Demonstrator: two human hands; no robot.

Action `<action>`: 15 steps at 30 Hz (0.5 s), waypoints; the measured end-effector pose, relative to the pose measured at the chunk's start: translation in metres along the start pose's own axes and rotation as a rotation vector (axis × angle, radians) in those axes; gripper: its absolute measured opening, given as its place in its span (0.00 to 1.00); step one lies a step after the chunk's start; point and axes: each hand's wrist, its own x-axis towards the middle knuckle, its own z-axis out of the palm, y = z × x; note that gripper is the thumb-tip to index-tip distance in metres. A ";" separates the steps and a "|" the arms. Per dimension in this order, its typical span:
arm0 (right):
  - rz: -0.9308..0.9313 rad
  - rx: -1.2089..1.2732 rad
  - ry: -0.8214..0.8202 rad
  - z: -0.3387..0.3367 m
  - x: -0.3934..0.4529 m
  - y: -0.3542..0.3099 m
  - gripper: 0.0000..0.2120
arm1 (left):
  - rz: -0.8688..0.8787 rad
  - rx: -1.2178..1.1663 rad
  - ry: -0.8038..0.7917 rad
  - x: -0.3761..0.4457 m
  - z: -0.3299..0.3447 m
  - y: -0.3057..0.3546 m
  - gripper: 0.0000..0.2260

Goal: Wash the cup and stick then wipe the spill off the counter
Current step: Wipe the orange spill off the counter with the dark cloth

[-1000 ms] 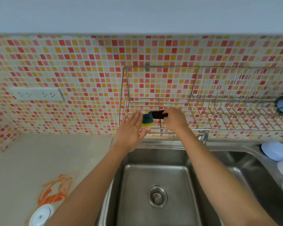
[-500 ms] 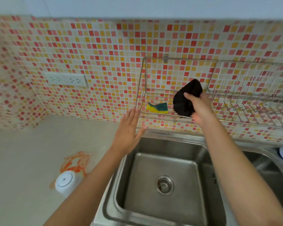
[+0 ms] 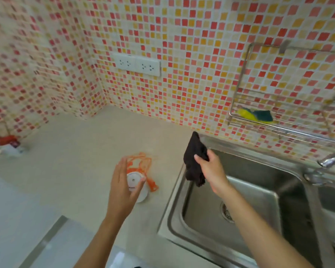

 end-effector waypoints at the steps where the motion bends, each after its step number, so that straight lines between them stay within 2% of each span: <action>1: -0.013 -0.092 0.014 0.015 -0.001 0.016 0.15 | -0.022 -0.075 -0.009 -0.006 0.000 -0.008 0.36; 3: -0.021 -0.281 -0.010 0.046 -0.006 0.044 0.19 | -0.072 -0.199 -0.054 -0.016 0.007 -0.026 0.41; 6: 0.023 -0.603 -0.155 0.085 -0.005 0.091 0.29 | -0.160 -0.289 -0.109 -0.027 0.027 -0.055 0.45; 8: 0.012 -0.960 -0.214 0.099 -0.004 0.118 0.27 | -0.212 -0.355 -0.109 -0.027 0.036 -0.067 0.45; 10: -0.075 -1.200 -0.209 0.105 -0.005 0.132 0.24 | -0.250 -0.395 -0.122 -0.022 0.041 -0.074 0.45; 13: -0.272 -1.321 -0.178 0.110 0.004 0.149 0.27 | -0.261 -0.402 -0.149 -0.014 0.048 -0.085 0.46; 15: -0.296 -1.347 -0.211 0.114 0.016 0.153 0.27 | -0.256 -0.400 -0.163 -0.010 0.051 -0.092 0.46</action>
